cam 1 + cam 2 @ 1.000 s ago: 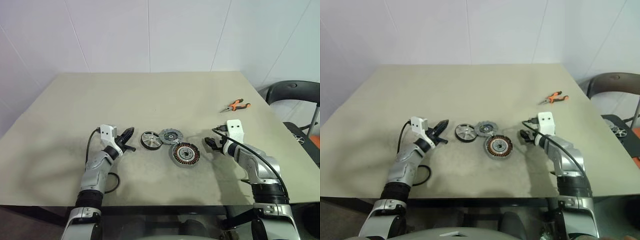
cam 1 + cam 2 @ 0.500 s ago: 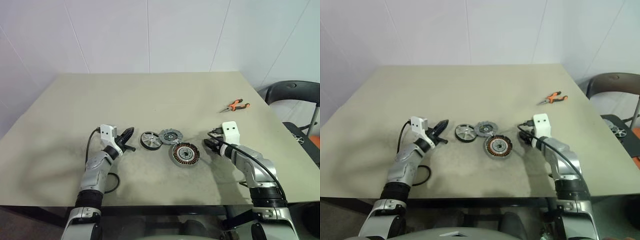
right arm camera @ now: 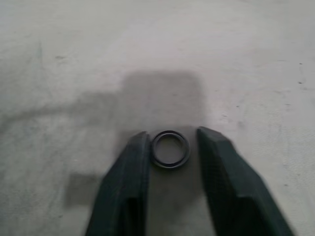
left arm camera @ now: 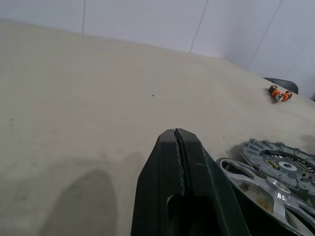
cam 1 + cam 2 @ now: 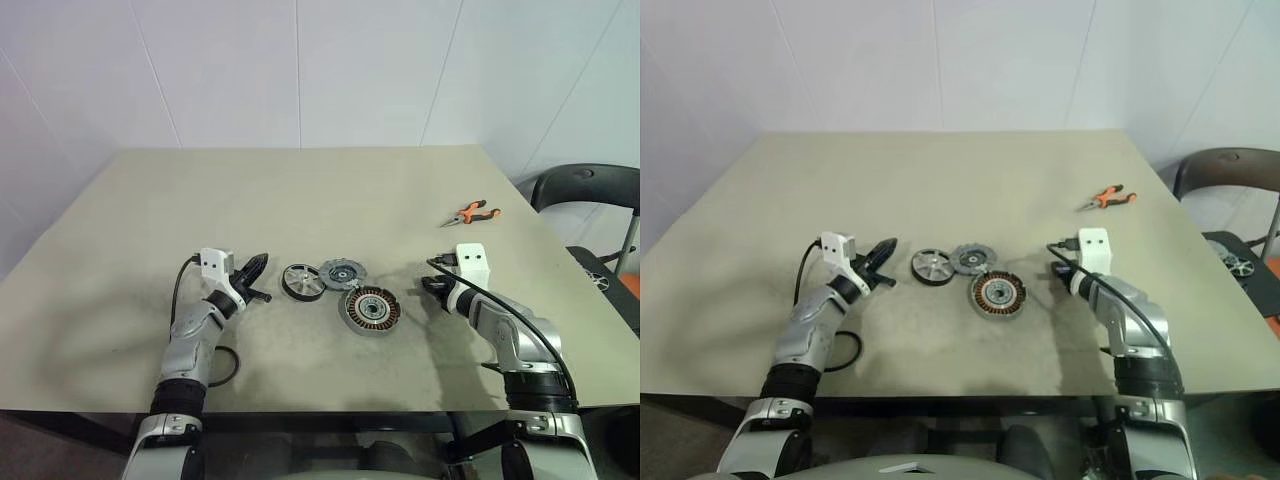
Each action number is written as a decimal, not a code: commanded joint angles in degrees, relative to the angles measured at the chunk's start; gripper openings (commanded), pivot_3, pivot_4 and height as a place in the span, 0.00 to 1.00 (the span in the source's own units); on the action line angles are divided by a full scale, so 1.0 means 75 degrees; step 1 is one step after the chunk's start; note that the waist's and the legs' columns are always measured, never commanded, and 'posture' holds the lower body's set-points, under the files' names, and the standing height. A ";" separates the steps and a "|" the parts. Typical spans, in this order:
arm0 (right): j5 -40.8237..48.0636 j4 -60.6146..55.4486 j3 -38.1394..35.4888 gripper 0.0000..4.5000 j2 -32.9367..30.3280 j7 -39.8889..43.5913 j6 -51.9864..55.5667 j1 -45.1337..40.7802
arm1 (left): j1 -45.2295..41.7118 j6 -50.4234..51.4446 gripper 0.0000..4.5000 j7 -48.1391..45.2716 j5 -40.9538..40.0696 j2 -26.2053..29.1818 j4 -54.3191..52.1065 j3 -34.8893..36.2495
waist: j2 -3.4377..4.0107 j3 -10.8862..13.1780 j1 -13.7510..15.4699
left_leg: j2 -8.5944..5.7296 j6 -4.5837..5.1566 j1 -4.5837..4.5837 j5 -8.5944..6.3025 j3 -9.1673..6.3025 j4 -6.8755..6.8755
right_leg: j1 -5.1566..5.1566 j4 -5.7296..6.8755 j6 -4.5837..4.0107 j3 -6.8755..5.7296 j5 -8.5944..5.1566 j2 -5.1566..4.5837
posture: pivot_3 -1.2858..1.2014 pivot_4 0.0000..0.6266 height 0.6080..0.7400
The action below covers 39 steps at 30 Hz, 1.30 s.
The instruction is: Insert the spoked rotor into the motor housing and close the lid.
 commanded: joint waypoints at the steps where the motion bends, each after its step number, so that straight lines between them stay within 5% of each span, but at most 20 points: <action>1: -0.0077 0.0285 0.0215 0.36 -0.0006 -0.0005 0.0358 0.0250 | -0.0234 -0.0019 0.00 0.0005 0.0045 0.0052 -0.0199 0.0008 | 0.0000 0.0000 -0.0002 | 0.0000 0.0000 0.0000 0.0000 0.0000 -0.0001 | 0.0000 0.0000 0.0000 0.0000 0.0000 0.0000 | 0.52 0.00 1.00; 10: -0.0137 0.0073 0.0497 0.15 0.0009 0.0055 0.0284 0.0304 | -0.0296 -0.0034 0.00 -0.0011 0.0047 0.0088 -0.0142 0.0036 | 0.0000 0.0000 -0.0010 | 0.0001 0.0000 0.0003 0.0000 0.0000 -0.0001 | -0.0001 -0.0003 0.0000 0.0000 -0.0001 0.0000 | 0.52 0.00 1.00; 22: 0.0028 -0.0191 0.0420 0.15 0.0031 0.0296 0.0128 0.0223 | -0.0296 -0.0069 0.00 0.0015 0.0073 0.0031 -0.0136 0.0041 | 0.0002 0.0002 -0.0016 | 0.0001 -0.0001 0.0003 0.0000 0.0001 -0.0009 | -0.0005 -0.0008 0.0001 0.0000 -0.0002 0.0000 | 0.52 0.00 1.00; 30: 0.1737 -0.1669 -0.0499 0.15 0.0019 0.1388 0.0361 0.0009 | -0.0350 -0.0089 0.00 -0.0016 0.0081 0.0036 -0.0054 0.0057 | 0.0054 0.0031 0.0001 | 0.0001 0.0001 -0.0059 0.0002 0.0003 -0.0011 | -0.0047 -0.0001 0.0003 0.0002 0.0000 0.0000 | 0.52 0.00 1.00; 39: 0.2724 -0.3222 0.0457 0.15 -0.1089 0.3001 0.0963 0.0602 | -0.0426 -0.0089 0.00 -0.0033 0.0082 0.0000 0.0010 0.0040 | 0.0054 0.0032 0.0007 | -0.0002 0.0007 -0.0127 0.0002 0.0003 -0.0002 | -0.0112 -0.0001 0.0002 0.0000 0.0001 -0.0001 | 0.52 0.00 1.00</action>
